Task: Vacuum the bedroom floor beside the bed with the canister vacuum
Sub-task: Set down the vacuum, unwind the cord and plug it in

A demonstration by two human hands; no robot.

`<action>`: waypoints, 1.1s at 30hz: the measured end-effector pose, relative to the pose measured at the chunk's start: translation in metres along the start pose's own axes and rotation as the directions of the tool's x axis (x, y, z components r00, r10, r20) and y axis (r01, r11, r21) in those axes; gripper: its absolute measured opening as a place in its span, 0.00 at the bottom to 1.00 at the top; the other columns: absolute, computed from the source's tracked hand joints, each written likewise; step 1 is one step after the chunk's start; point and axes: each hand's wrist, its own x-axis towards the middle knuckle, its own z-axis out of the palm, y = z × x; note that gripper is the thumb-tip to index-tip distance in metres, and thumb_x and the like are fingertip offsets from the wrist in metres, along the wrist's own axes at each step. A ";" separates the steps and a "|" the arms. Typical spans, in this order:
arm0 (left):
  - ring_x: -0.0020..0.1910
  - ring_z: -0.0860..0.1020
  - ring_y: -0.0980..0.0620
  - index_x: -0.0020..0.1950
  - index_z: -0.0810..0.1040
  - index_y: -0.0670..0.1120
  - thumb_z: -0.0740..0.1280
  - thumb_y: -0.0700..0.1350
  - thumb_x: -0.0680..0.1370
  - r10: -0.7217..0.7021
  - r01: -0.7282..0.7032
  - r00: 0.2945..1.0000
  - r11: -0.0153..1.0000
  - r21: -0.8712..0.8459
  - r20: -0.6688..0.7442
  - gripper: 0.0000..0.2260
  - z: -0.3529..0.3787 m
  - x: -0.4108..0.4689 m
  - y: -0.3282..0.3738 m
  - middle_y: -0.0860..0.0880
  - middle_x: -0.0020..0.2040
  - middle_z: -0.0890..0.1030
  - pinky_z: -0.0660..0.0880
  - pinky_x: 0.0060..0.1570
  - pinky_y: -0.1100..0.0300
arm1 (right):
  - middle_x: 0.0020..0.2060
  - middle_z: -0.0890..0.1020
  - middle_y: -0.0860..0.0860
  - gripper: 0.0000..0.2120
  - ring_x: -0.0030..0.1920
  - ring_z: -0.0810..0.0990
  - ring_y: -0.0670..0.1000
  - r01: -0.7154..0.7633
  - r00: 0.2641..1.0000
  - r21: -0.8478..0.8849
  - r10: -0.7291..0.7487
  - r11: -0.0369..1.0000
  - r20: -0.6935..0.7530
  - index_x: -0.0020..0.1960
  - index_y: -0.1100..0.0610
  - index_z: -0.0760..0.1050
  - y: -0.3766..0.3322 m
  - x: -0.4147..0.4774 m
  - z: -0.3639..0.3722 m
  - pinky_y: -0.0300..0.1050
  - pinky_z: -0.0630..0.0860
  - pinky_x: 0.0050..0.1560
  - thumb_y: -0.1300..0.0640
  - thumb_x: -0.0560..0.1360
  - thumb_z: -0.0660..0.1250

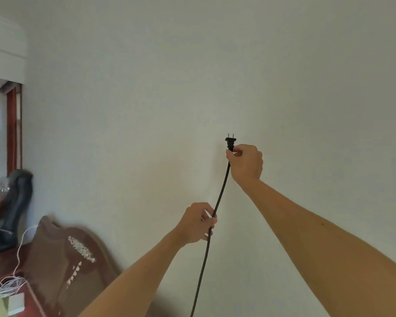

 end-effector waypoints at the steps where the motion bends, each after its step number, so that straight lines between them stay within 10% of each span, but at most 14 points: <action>1: 0.32 0.77 0.47 0.47 0.77 0.39 0.67 0.36 0.79 0.007 -0.007 0.999 1.000 -0.009 0.032 0.02 0.007 0.004 -0.001 0.43 0.36 0.77 0.83 0.36 0.51 | 0.39 0.84 0.53 0.07 0.43 0.81 0.58 -0.017 1.000 -0.024 0.016 1.000 -0.020 0.46 0.59 0.83 0.007 0.001 -0.005 0.49 0.77 0.43 0.55 0.76 0.69; 18: 0.35 0.78 0.45 0.44 0.75 0.40 0.66 0.35 0.79 0.023 0.037 0.903 0.991 -0.130 0.429 0.04 0.178 0.011 -0.056 0.43 0.36 0.76 0.83 0.41 0.48 | 0.33 0.79 0.48 0.05 0.35 0.77 0.51 -0.133 0.983 -0.281 0.090 0.951 -0.161 0.45 0.59 0.79 0.137 -0.061 -0.077 0.43 0.70 0.37 0.57 0.76 0.68; 33: 0.36 0.79 0.46 0.45 0.76 0.37 0.66 0.35 0.78 -0.250 0.307 0.764 0.952 0.006 0.595 0.03 0.279 -0.117 -0.219 0.38 0.38 0.77 0.84 0.43 0.48 | 0.28 0.76 0.45 0.07 0.30 0.74 0.45 -0.412 0.911 -0.286 0.394 0.865 -0.122 0.44 0.57 0.77 0.284 -0.247 -0.074 0.39 0.70 0.35 0.55 0.77 0.69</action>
